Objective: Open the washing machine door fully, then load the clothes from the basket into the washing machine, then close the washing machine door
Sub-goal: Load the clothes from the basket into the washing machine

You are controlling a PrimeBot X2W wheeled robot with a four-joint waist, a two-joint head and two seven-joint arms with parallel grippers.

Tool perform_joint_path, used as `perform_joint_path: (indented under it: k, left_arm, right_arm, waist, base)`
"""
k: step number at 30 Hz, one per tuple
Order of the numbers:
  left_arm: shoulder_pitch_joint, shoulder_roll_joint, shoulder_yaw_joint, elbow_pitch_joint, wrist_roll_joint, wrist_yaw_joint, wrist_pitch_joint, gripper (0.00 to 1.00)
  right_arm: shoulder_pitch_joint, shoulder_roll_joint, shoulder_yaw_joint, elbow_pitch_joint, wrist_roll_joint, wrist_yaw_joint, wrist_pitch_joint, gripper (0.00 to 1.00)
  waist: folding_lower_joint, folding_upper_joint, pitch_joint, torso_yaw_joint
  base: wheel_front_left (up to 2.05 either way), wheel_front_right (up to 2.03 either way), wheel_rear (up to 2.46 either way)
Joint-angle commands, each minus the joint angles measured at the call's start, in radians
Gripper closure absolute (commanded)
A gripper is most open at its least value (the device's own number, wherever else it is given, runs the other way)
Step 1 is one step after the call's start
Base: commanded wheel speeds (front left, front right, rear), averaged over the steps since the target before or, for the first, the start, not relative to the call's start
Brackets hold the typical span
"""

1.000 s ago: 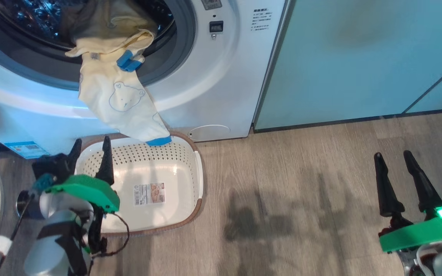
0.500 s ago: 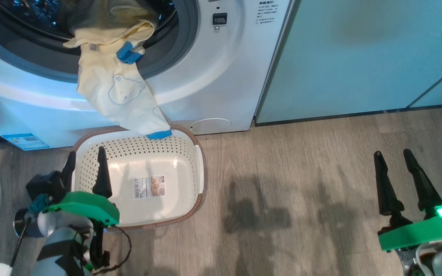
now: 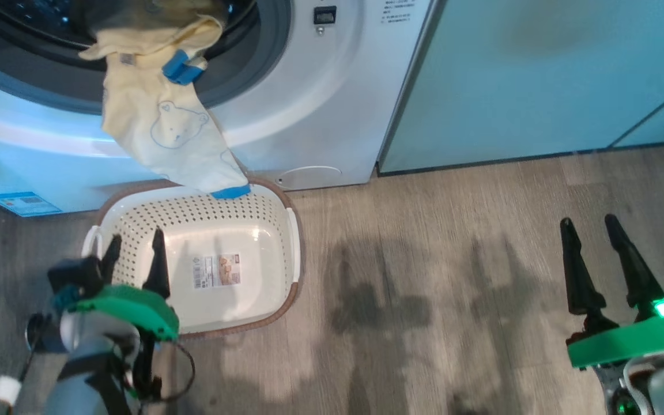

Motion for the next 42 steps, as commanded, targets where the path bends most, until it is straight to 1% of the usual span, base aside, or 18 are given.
perform_joint_path:
  k: [1, 7, 17, 24, 33, 37, 42]
  left_arm:
    - [-0.057, 0.032, 0.025, -0.015, -0.004, -0.005, -0.008, 0.00]
    - [-0.201, 0.070, 0.009, 0.128, -0.018, -0.027, 0.001, 0.00]
    - [-0.436, 0.153, 0.005, 0.378, -0.054, -0.049, 0.007, 0.00]
    - [-0.553, 0.207, -0.021, 0.494, -0.055, -0.057, -0.001, 0.00]
    - [-0.649, 0.230, -0.037, 0.562, -0.043, -0.049, -0.008, 0.00]
    - [-0.663, 0.235, -0.035, 0.535, -0.041, -0.051, -0.009, 0.00]
    - [-0.651, 0.228, -0.037, 0.463, -0.029, -0.055, -0.009, 0.00]
  right_arm:
    - [-0.028, -0.011, 0.017, -0.034, 0.004, 0.004, -0.007, 0.00]
    - [-0.054, -0.011, 0.025, -0.041, 0.007, 0.004, -0.007, 0.00]
    - [-0.107, -0.010, 0.041, -0.048, 0.014, 0.004, -0.007, 0.00]
    - [-0.134, 0.004, 0.050, -0.052, 0.016, 0.004, -0.007, 0.00]
    - [-0.165, 0.015, 0.060, -0.056, 0.015, 0.004, -0.007, 0.00]
    - [-0.171, 0.017, 0.059, -0.056, 0.016, 0.004, -0.007, 0.00]
    - [-0.173, 0.018, 0.056, -0.052, 0.014, 0.004, -0.007, 0.00]
  waist:
    - [0.0000, 0.0000, 0.013, -0.011]
    - [0.0000, 0.0000, 0.085, -0.041]
    - [0.0000, 0.0000, 0.207, -0.096]
    - [0.0000, 0.0000, 0.273, -0.113]
    - [0.0000, 0.0000, 0.338, -0.116]
    - [0.0000, 0.0000, 0.348, -0.115]
    - [0.0000, 0.0000, 0.354, -0.110]
  base:
    - [0.00, 0.00, 0.00]
    - [0.00, 0.00, 0.00]
    - [0.00, 0.00, 0.00]
    - [0.00, 0.00, 0.00]
    - [0.00, 0.00, 0.00]
    - [0.00, 0.00, 0.00]
    - [0.00, 0.00, 0.00]
